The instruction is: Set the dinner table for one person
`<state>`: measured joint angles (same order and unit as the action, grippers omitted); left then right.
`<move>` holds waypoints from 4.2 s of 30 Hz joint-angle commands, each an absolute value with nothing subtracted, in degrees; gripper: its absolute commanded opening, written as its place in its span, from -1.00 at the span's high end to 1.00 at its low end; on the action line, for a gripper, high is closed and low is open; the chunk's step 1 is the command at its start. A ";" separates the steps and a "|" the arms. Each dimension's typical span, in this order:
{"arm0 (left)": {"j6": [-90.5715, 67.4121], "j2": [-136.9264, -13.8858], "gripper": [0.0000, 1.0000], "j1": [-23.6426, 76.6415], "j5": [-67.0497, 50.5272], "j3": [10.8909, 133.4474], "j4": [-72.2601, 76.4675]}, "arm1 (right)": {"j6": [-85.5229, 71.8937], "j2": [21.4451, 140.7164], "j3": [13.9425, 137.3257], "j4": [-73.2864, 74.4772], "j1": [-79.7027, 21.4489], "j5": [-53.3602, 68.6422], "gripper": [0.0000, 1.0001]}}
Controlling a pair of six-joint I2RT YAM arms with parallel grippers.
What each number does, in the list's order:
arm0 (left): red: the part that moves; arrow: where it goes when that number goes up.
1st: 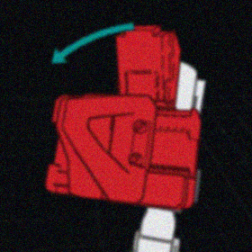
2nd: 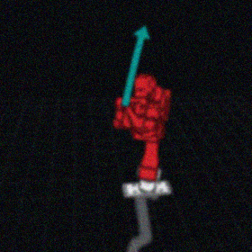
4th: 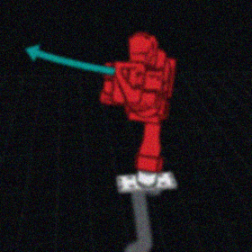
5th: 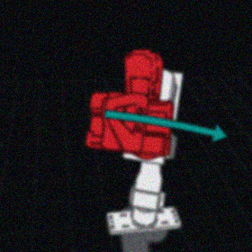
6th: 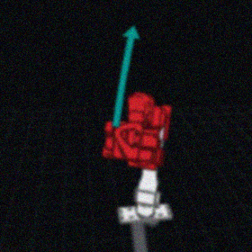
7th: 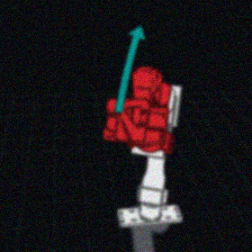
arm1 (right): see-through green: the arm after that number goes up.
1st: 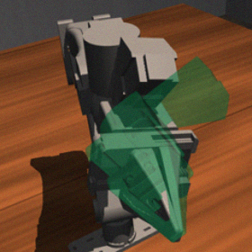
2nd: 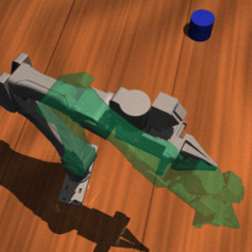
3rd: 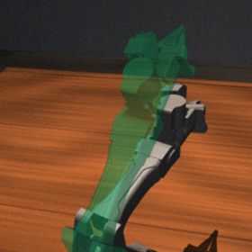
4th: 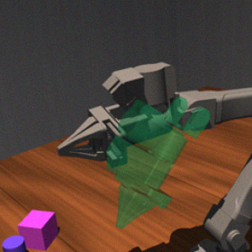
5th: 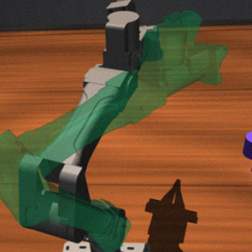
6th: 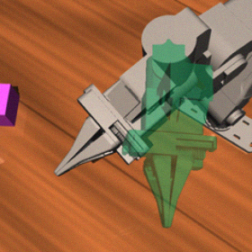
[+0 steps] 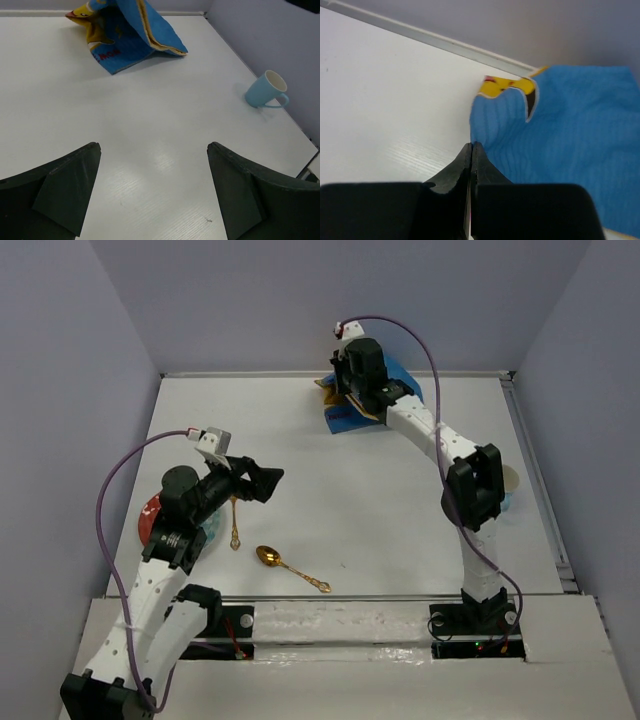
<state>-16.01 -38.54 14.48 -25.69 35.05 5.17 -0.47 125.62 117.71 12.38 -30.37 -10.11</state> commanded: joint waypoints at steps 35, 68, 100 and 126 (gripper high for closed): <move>-50.19 -113.63 -0.07 30.94 6.59 71.79 17.33 | -6.86 105.38 95.36 9.49 -24.79 -3.43 1.00; -42.73 -119.99 1.00 33.75 15.90 80.01 8.96 | -6.77 102.32 92.73 6.85 -23.21 -4.83 1.00; -2.99 -67.84 1.00 25.67 35.86 74.44 1.13 | -5.54 65.82 81.56 11.34 -13.27 -15.12 1.00; -11.94 -89.83 1.00 17.40 26.81 89.98 -0.45 | -6.06 89.66 91.73 7.14 -4.48 -6.94 1.00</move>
